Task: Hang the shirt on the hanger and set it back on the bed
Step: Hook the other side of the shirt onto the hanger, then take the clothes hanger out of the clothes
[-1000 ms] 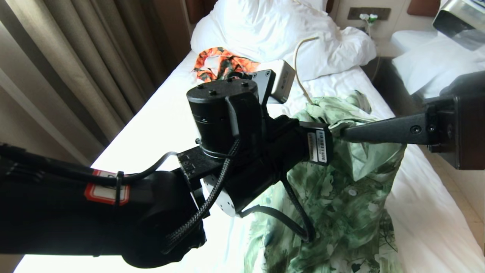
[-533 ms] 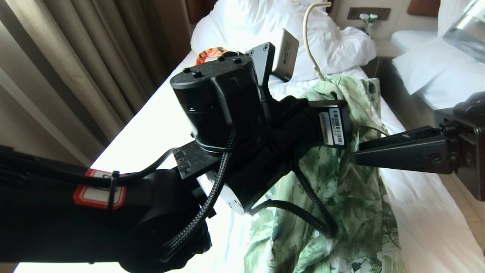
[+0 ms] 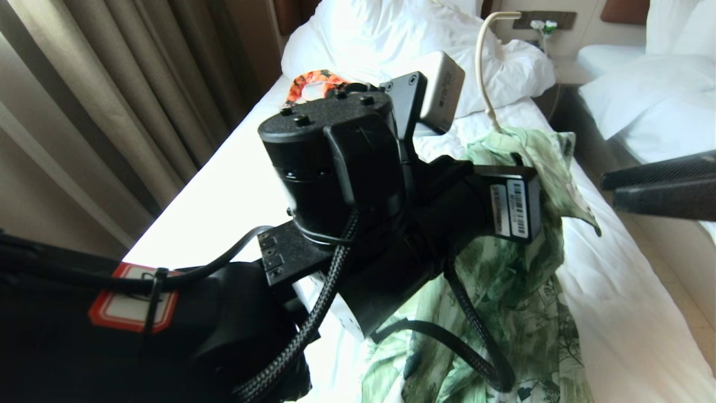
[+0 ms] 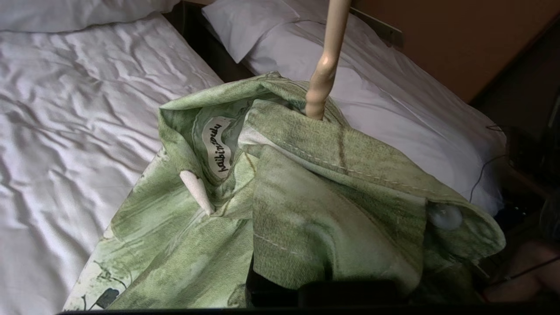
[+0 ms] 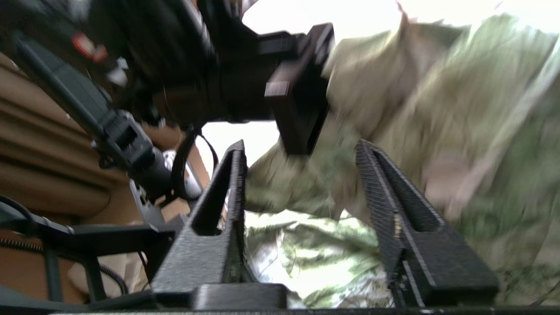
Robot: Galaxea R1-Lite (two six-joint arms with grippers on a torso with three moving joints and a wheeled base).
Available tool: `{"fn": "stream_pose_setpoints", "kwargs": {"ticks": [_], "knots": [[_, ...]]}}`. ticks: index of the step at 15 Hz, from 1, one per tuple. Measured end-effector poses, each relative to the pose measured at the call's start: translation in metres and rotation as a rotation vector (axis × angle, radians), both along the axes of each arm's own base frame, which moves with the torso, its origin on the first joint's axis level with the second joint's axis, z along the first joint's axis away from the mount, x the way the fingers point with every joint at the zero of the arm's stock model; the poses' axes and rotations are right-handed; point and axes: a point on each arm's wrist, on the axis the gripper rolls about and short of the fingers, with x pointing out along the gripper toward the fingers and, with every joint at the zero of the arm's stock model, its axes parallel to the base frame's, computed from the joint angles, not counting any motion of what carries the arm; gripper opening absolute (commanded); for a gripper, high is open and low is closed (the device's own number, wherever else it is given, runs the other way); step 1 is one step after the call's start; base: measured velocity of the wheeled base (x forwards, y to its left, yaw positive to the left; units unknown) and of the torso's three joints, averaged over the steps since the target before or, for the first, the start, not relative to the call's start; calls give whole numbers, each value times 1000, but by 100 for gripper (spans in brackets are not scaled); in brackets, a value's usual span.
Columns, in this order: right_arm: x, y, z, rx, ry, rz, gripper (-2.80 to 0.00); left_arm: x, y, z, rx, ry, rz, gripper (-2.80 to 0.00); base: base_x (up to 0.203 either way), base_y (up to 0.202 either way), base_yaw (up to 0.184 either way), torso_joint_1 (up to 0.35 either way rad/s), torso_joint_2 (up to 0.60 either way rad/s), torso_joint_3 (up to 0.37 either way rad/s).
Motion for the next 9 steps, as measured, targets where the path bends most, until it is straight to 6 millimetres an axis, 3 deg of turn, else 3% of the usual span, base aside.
{"fn": "stream_pose_setpoints", "kwargs": {"ticks": [4, 8, 9], "knots": [[-11, -9, 34, 28, -37, -6, -280, -9, -5, 2, 6, 2, -39, -280, 0, 0, 0, 0, 0, 0], [0, 0, 48, -126, 6, -117, -280, -14, -4, 9, 12, 14, -53, -280, 0, 0, 0, 0, 0, 0], [4, 4, 48, -188, -10, -147, 0, -15, -3, 11, 8, 12, -55, -280, 0, 0, 0, 0, 0, 0]]}}
